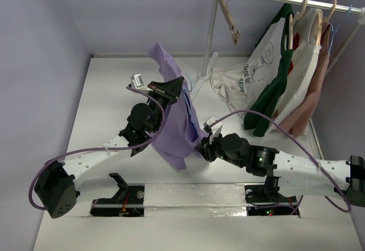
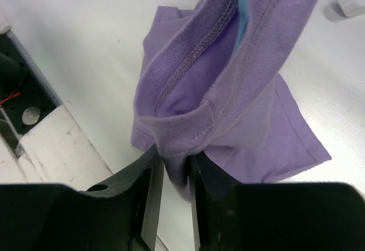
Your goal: Place the t-shirt on the hanger
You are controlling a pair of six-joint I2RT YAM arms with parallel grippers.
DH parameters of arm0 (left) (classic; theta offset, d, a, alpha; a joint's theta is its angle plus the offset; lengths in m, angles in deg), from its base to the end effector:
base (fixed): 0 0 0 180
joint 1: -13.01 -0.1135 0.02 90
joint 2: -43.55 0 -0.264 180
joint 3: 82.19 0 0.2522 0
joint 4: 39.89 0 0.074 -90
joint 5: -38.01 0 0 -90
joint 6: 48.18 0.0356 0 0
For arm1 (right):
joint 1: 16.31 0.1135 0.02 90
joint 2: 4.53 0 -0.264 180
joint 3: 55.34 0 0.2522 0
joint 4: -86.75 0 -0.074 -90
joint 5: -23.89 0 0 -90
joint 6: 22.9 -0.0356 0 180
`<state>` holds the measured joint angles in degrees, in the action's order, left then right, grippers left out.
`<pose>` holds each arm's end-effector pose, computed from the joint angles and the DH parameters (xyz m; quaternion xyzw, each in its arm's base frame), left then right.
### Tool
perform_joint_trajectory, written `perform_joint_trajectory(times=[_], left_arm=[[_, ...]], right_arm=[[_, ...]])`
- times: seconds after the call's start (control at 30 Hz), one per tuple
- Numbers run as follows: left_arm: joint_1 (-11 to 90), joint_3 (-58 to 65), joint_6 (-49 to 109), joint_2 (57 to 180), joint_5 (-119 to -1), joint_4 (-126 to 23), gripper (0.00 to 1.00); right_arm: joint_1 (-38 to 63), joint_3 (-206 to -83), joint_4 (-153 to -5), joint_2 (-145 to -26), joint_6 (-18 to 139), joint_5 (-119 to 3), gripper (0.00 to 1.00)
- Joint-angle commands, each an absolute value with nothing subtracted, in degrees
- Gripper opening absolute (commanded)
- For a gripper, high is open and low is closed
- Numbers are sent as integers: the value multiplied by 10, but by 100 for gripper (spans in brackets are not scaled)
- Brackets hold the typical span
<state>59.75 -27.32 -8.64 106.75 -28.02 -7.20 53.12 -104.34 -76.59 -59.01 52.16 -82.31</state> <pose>0.1802 -0.1704 0.3565 -0.1916 0.5242 -0.5422 0.6281 0.0858 0.2005 0.2635 -0.3061 0.7663 0.2845 0.4880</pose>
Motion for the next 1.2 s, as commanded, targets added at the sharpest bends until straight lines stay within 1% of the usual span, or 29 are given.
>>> perform_joint_trajectory(times=[0.0, 0.03, 0.13, 0.23, 0.43, 0.6, 0.67, 0.77, 0.83, 0.93, 1.03, 1.17], left_arm=[[594, -276, -103, 1067, -284, -5, 0], [594, -279, -107, 1070, -291, -5, 0], [599, -284, -120, 1068, -295, -12, 0], [599, -290, -126, 1062, -298, -19, 0], [605, -295, -142, 1057, -313, -20, 0], [610, -298, -149, 1048, -323, -20, 0], [610, -297, -143, 1039, -318, -28, 0], [610, -289, -131, 1027, -305, -54, 0], [610, -282, -123, 1024, -305, -65, 0], [610, -283, -124, 1023, -305, -65, 0], [610, -288, -128, 1024, -305, -58, 0], [610, -286, -128, 1022, -303, -59, 0]], right_arm=[[537, -1081, -764, -603, 519, -884, 31], [537, -1086, -762, -610, 516, -918, 33], [537, -1111, -749, -638, 515, -987, 34], [537, -1130, -731, -660, 509, -1027, 33], [537, -1120, -769, -677, 509, -1011, 33], [537, -1121, -772, -688, 502, -1027, 33], [537, -1125, -751, -683, 493, -1026, 35], [537, -1122, -726, -646, 480, -970, 49], [537, -1112, -708, -605, 461, -935, 62], [537, -1100, -679, -551, 442, -900, 66], [537, -1096, -657, -518, 434, -872, 66], [537, -1085, -635, -507, 424, -895, 66]])
